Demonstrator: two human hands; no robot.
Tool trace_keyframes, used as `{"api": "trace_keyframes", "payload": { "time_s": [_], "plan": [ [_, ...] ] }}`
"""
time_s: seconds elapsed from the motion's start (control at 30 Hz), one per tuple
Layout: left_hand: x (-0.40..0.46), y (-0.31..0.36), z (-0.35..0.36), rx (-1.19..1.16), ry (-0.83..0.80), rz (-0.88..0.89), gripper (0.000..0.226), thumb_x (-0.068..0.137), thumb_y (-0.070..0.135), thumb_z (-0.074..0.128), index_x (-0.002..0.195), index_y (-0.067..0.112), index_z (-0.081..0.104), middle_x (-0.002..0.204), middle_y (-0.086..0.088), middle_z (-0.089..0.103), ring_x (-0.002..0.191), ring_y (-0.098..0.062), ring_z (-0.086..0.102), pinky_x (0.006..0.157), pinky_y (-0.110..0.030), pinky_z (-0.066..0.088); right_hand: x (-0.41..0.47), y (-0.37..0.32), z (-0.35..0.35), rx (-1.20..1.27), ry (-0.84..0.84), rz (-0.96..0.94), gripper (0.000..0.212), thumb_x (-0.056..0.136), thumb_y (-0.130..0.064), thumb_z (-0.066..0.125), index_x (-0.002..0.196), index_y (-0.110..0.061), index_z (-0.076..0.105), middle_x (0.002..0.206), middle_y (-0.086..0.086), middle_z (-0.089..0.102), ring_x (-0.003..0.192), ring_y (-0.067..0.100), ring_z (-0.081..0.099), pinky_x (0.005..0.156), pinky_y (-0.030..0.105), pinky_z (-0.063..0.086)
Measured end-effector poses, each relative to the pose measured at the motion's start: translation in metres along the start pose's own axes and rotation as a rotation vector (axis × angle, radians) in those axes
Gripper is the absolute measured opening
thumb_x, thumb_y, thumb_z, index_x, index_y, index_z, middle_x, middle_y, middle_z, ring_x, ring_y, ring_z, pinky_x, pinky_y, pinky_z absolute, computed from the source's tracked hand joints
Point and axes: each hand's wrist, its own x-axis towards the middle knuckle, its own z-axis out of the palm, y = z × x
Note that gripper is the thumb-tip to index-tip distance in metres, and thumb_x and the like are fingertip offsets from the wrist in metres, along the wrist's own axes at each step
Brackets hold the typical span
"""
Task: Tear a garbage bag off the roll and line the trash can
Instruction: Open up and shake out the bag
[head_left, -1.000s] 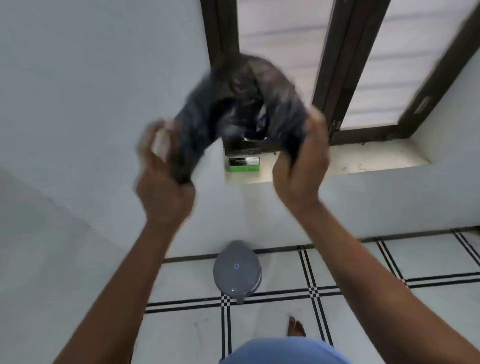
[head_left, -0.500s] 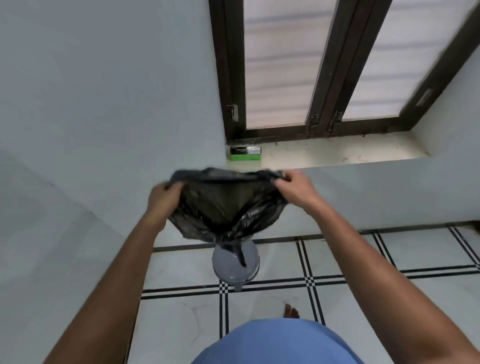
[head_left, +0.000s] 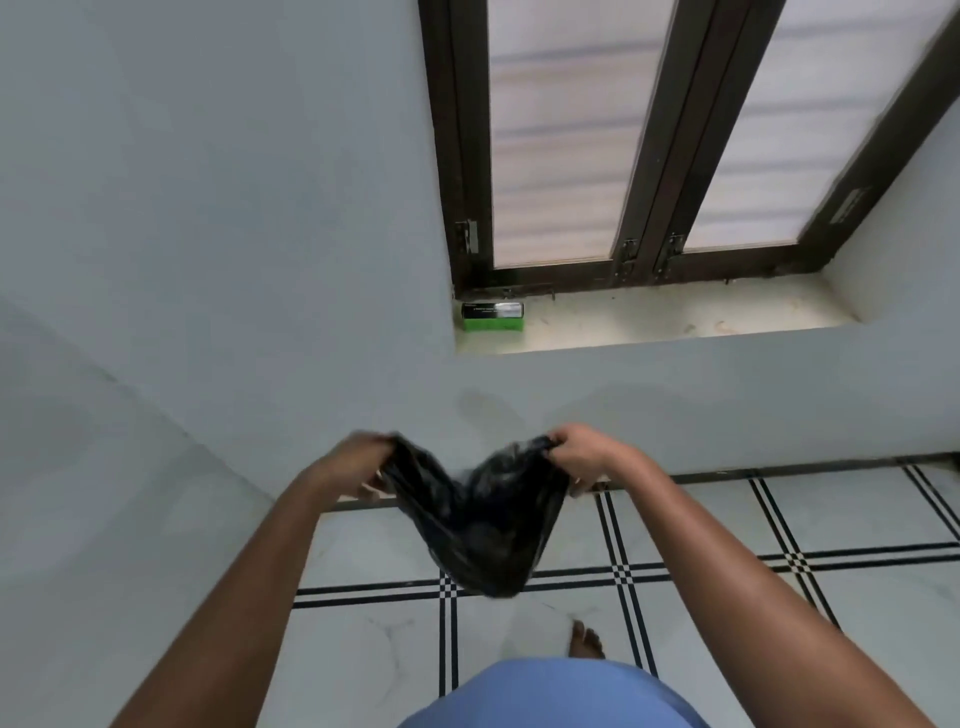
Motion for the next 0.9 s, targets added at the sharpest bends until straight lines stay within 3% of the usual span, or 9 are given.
{"api": "trace_keyframes", "payload": {
  "time_s": [0.17,0.27,0.33,0.4,0.5,0.57,0.73,0.83,0.9],
  "plan": [
    [-0.029,0.07,-0.038,-0.616,0.584,0.372,0.03,0.107,0.007,0.046,0.12,0.008,0.072,0.116,-0.017,0.076,0.103,-0.034,0.076,0.065,-0.033,0.067,-0.03,-0.054,-0.055,0.305,0.666,-0.3,0.022,0.111,-0.015,0.053,0.104,-0.017,0.074,0.096,0.006,0.074,0.093,0.029,0.071,0.076,0.041,0.059],
    [-0.05,0.081,-0.037,-0.386,1.034,0.839,0.044,0.104,0.006,0.046,0.143,0.013,0.064,0.141,-0.006,0.065,0.13,-0.027,0.067,0.103,-0.044,0.062,-0.061,-0.081,-0.056,0.475,1.221,-0.66,0.028,0.114,-0.018,0.056,0.136,-0.015,0.073,0.12,0.003,0.079,0.109,0.018,0.072,0.092,0.031,0.059],
    [-0.048,0.073,-0.023,-0.008,1.102,1.034,0.046,0.105,0.001,0.048,0.15,0.006,0.058,0.146,-0.012,0.061,0.14,-0.029,0.06,0.114,-0.039,0.051,-0.06,-0.079,-0.039,0.29,1.422,-0.811,0.037,0.112,-0.01,0.059,0.149,-0.01,0.066,0.136,0.009,0.078,0.119,0.018,0.071,0.099,0.028,0.056],
    [-0.03,0.057,-0.008,0.24,0.786,0.809,0.031,0.113,0.02,0.05,0.137,0.006,0.062,0.128,-0.013,0.068,0.123,-0.036,0.069,0.094,-0.038,0.054,-0.042,-0.064,-0.017,0.013,1.199,-0.717,0.038,0.109,-0.008,0.058,0.146,-0.013,0.065,0.135,0.015,0.076,0.115,0.03,0.072,0.089,0.039,0.058],
    [-0.004,0.023,0.006,0.565,-0.079,0.009,0.035,0.114,0.037,0.049,0.136,0.011,0.057,0.144,-0.016,0.066,0.113,-0.03,0.071,0.088,-0.04,0.058,-0.022,-0.035,0.003,-0.528,0.235,-0.114,0.038,0.106,-0.018,0.053,0.142,-0.011,0.067,0.139,0.019,0.073,0.117,0.041,0.071,0.091,0.042,0.059],
    [-0.001,0.002,0.006,0.613,-0.305,-0.174,0.04,0.112,0.035,0.052,0.144,0.012,0.054,0.147,-0.014,0.064,0.108,-0.026,0.075,0.094,-0.045,0.064,-0.022,-0.015,0.01,-0.658,-0.148,0.081,0.039,0.107,-0.022,0.056,0.14,-0.008,0.07,0.14,0.015,0.072,0.113,0.037,0.072,0.091,0.041,0.062],
    [0.004,0.002,-0.006,0.091,0.181,0.089,0.038,0.099,0.0,0.046,0.113,0.016,0.077,0.111,-0.009,0.074,0.082,-0.021,0.069,0.059,-0.031,0.06,-0.013,0.0,-0.002,-0.081,0.069,-0.017,0.028,0.105,-0.01,0.052,0.114,-0.01,0.077,0.102,0.009,0.075,0.091,0.026,0.073,0.071,0.031,0.062],
    [-0.002,0.015,-0.023,-0.15,0.517,0.176,0.041,0.098,0.002,0.046,0.116,0.015,0.079,0.117,-0.009,0.077,0.098,-0.026,0.07,0.079,-0.035,0.058,-0.013,-0.013,-0.021,0.11,0.347,-0.118,0.028,0.108,-0.017,0.053,0.112,-0.009,0.079,0.104,0.012,0.078,0.097,0.031,0.073,0.081,0.039,0.06],
    [-0.003,0.021,-0.033,-0.465,0.526,0.152,0.031,0.102,0.003,0.049,0.114,0.012,0.077,0.12,-0.014,0.076,0.11,-0.032,0.07,0.084,-0.039,0.057,-0.015,-0.023,-0.031,0.388,0.424,-0.121,0.026,0.108,-0.016,0.052,0.107,-0.011,0.078,0.101,0.013,0.078,0.089,0.03,0.075,0.078,0.047,0.069]
  ]
}}
